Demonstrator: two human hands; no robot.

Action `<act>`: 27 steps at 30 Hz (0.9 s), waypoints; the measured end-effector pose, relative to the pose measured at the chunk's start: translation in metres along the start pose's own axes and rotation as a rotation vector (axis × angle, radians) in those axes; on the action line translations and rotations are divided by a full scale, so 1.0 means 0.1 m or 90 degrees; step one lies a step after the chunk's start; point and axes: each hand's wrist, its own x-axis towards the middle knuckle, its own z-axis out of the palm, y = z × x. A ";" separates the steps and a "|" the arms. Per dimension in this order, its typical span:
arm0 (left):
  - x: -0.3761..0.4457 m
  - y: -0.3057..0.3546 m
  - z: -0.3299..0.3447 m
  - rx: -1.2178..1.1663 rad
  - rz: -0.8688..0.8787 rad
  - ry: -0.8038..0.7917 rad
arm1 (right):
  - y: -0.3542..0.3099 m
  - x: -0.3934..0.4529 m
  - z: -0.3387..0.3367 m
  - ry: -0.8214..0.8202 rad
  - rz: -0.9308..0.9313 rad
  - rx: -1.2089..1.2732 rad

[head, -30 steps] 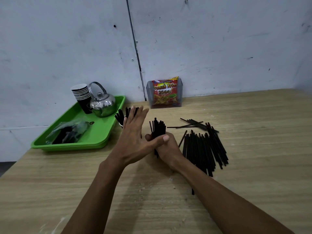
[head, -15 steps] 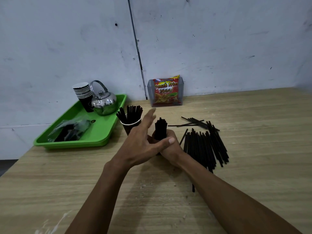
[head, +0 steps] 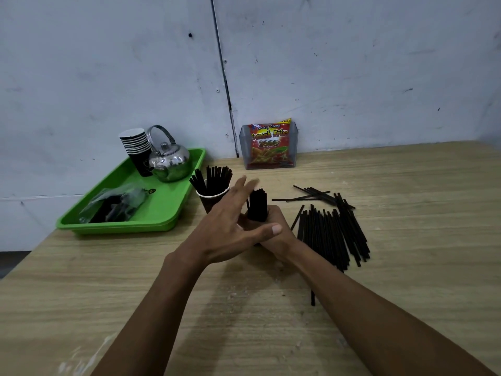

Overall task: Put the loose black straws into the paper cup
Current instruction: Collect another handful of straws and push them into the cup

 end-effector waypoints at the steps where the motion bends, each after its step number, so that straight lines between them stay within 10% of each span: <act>1: -0.01 0.01 0.00 -0.051 -0.006 0.034 | -0.02 -0.01 0.01 0.006 0.017 -0.008; 8: 0.14 0.06 0.08 -0.326 -0.189 0.084 | -0.22 -0.07 0.06 -0.066 0.049 -0.065; 16: 0.24 0.07 0.06 -0.462 -0.106 0.068 | -0.32 -0.06 0.03 -0.165 0.089 -0.034; 27: 0.36 0.08 -0.22 -0.852 -0.111 0.388 | -0.47 0.07 -0.02 -0.215 0.126 -0.087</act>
